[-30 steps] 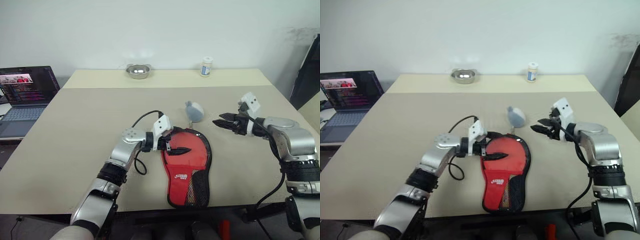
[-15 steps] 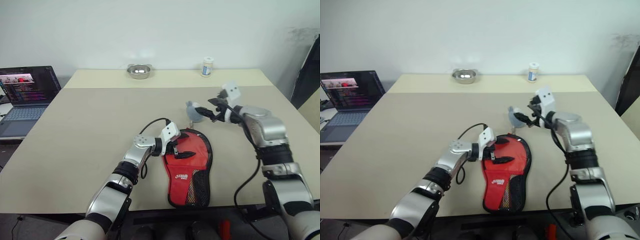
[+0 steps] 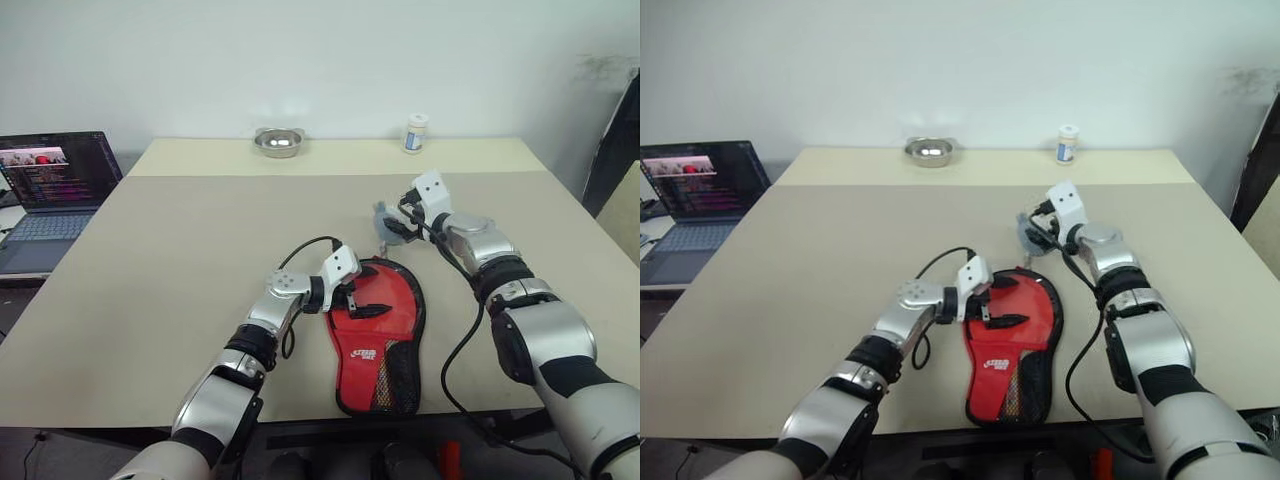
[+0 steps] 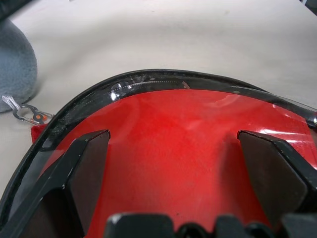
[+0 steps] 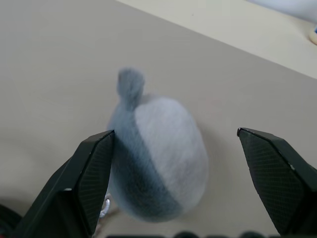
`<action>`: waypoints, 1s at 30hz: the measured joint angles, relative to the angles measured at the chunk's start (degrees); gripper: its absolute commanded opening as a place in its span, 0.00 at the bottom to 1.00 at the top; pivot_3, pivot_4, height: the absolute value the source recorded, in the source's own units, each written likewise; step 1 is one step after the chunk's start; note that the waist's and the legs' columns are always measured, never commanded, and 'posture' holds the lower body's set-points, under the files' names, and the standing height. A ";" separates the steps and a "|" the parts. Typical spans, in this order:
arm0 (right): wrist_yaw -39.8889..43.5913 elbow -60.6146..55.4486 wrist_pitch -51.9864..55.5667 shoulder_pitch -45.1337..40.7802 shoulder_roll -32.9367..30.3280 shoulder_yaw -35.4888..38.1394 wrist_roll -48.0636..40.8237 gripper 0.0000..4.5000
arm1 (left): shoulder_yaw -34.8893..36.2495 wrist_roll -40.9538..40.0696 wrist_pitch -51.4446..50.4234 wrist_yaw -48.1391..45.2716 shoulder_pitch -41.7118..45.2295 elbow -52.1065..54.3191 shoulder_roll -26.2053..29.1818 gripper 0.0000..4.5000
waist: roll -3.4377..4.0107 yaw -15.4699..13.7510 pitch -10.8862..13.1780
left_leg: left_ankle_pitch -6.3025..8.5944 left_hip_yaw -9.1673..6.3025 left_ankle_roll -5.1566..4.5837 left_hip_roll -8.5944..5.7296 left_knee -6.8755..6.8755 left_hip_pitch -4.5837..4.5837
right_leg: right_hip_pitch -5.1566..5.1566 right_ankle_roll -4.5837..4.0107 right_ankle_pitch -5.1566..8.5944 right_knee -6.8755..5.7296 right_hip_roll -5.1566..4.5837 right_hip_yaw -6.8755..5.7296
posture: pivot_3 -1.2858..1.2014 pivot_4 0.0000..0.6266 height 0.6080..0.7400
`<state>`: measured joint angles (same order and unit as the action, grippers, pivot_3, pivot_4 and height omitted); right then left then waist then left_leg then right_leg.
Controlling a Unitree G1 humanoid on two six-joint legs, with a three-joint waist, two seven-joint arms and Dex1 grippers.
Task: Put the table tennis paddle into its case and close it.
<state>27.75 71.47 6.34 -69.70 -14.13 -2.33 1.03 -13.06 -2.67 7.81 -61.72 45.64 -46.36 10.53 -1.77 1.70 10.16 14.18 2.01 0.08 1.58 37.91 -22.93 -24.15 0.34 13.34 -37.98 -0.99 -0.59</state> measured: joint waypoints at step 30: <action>-7.63 0.94 -0.96 4.20 -3.50 1.01 4.99 0.04 | 0.05 1.11 2.65 4.31 2.27 -8.99 -4.03 1.00 | 0.48 -1.12 -0.73 | 0.00 -0.14 -0.02 -0.21 0.02 0.52 | 0.77 0.31 0.17 0.29 -0.08 -0.13 | 0.52 0.24 1.00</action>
<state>20.11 72.42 5.38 -65.50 -17.63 -1.32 6.02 -13.01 -1.56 10.46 -57.41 47.91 -55.35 6.50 -1.29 0.59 9.43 14.18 1.88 0.06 1.37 37.94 -22.40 -23.38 0.65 13.51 -37.69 -1.07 -0.71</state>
